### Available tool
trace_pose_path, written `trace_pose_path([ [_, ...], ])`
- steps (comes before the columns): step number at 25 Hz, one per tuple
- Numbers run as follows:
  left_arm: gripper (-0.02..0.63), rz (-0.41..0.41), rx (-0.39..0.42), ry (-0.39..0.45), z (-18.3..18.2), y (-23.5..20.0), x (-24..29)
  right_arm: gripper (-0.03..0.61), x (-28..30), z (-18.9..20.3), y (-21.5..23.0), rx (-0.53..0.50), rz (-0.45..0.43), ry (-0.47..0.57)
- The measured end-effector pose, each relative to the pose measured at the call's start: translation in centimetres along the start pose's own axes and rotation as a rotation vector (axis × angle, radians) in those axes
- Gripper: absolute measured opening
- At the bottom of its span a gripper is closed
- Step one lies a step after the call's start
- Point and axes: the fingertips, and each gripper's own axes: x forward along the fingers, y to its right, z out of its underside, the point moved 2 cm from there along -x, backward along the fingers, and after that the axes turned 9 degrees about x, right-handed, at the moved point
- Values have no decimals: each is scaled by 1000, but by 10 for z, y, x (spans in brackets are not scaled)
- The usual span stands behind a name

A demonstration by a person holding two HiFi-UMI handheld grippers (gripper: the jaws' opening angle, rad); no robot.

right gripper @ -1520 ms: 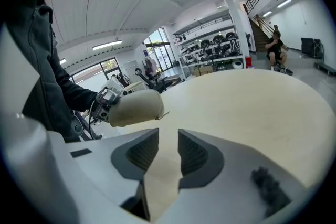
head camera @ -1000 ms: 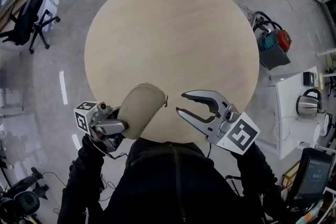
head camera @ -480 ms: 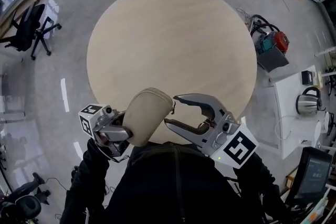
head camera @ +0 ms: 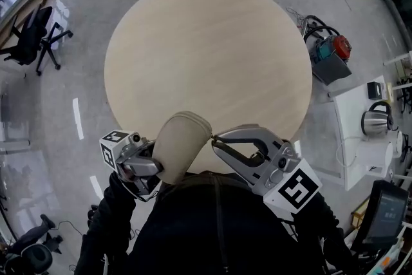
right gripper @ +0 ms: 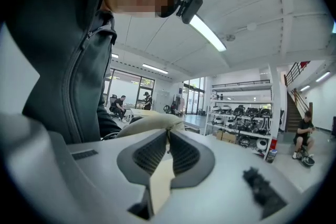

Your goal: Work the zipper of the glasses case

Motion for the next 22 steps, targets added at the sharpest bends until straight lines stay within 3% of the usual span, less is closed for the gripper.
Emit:
trace_pose_path([
  [4,285,5,6,-14,2,4,-2,12,-3,-3,-5,6,11,-17],
  [7,287,1,30,-77,5,12,-4,11,-3,-6,-15,-21,-15,-54],
  [9,288,-19,71,-166,6,21,-3,11,-4,-6,-23,-22,-40,-83],
  [14,305,-97,228,-494,22,36,18,9,-11,-13,-33,43,-73,-83],
  [16,312,-104,272,-538,28,37,32,8,-17,-20,-33,91,-79,-53],
  [18,311,-123,275,-533,27,40,39,8,-19,-26,-33,109,-69,-45],
  [22,287,-181,202,-587,41,30,48,7,-45,-19,-27,96,-14,-75],
])
